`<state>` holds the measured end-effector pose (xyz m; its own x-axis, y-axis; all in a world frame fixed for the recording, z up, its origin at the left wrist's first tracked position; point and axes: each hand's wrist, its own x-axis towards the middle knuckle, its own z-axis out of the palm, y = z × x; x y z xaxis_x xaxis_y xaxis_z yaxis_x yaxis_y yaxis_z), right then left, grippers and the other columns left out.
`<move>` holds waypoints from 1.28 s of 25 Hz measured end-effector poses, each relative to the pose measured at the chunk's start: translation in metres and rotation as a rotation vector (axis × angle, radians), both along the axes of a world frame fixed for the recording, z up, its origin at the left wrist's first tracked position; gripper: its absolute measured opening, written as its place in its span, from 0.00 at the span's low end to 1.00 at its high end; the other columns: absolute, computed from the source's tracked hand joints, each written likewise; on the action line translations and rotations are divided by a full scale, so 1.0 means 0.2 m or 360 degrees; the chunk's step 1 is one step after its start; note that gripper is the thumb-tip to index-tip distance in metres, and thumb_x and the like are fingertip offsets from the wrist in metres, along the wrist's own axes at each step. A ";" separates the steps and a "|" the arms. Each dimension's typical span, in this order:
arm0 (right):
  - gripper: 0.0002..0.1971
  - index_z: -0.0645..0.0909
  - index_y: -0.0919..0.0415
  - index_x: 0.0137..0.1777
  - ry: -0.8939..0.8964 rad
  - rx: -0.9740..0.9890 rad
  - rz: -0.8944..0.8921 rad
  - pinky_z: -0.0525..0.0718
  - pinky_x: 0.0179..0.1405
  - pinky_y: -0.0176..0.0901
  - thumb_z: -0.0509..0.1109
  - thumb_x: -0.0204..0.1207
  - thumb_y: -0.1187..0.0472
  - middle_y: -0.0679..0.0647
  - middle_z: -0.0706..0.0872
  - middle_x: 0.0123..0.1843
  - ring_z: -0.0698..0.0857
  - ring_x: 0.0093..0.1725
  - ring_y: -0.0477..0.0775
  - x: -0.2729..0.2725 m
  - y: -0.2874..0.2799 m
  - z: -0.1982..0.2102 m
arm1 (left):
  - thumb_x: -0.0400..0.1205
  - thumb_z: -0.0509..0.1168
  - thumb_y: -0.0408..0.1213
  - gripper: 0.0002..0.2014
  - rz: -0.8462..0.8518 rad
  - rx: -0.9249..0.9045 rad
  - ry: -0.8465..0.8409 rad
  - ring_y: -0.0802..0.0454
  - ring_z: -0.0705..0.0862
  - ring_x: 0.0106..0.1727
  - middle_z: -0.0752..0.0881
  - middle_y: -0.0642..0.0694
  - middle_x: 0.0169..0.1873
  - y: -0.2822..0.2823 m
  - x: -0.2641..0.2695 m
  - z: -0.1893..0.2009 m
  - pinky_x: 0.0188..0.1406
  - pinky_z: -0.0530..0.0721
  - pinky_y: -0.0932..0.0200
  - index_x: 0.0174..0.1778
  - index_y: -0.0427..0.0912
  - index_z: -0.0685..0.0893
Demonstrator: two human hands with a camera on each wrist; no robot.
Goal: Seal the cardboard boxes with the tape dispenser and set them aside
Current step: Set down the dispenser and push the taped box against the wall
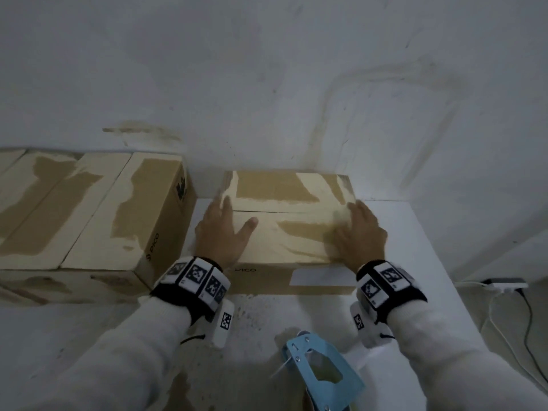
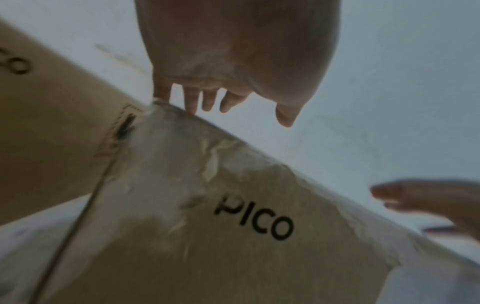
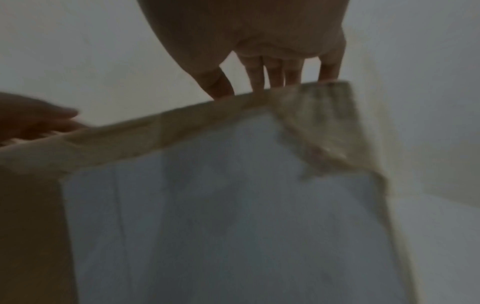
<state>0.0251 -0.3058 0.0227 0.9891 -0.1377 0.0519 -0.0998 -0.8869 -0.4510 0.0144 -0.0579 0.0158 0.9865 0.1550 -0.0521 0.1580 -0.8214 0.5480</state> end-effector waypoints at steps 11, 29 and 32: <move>0.40 0.38 0.56 0.83 0.0422 -0.0711 0.0990 0.41 0.80 0.64 0.37 0.76 0.34 0.51 0.38 0.86 0.39 0.84 0.52 0.13 0.32 -0.11 | 0.52 0.14 0.80 0.65 -0.0733 0.0590 0.0160 0.52 0.40 0.85 0.43 0.50 0.84 -0.13 0.12 -0.10 0.83 0.40 0.42 0.84 0.46 0.45; 0.49 0.52 0.55 0.81 0.0233 -0.0192 0.0091 0.57 0.80 0.63 0.58 0.67 0.25 0.61 0.48 0.85 0.51 0.83 0.64 0.10 -0.13 -0.07 | 0.52 0.59 0.82 0.64 -0.0438 -0.0163 0.0311 0.49 0.42 0.85 0.32 0.52 0.82 0.15 0.02 -0.06 0.82 0.53 0.46 0.83 0.55 0.48; 0.60 0.49 0.49 0.81 0.0340 -0.0363 0.0298 0.50 0.78 0.71 0.48 0.50 0.14 0.59 0.43 0.86 0.45 0.84 0.64 0.02 -0.09 -0.06 | 0.42 0.70 0.77 0.74 -0.0601 -0.0083 0.0400 0.51 0.36 0.84 0.23 0.57 0.78 0.20 -0.04 -0.08 0.83 0.52 0.46 0.83 0.56 0.41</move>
<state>0.0296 -0.3243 0.0114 0.9879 0.0378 -0.1503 0.0029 -0.9741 -0.2261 0.0063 -0.0181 -0.0012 0.9293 -0.2223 -0.2950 -0.0140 -0.8192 0.5733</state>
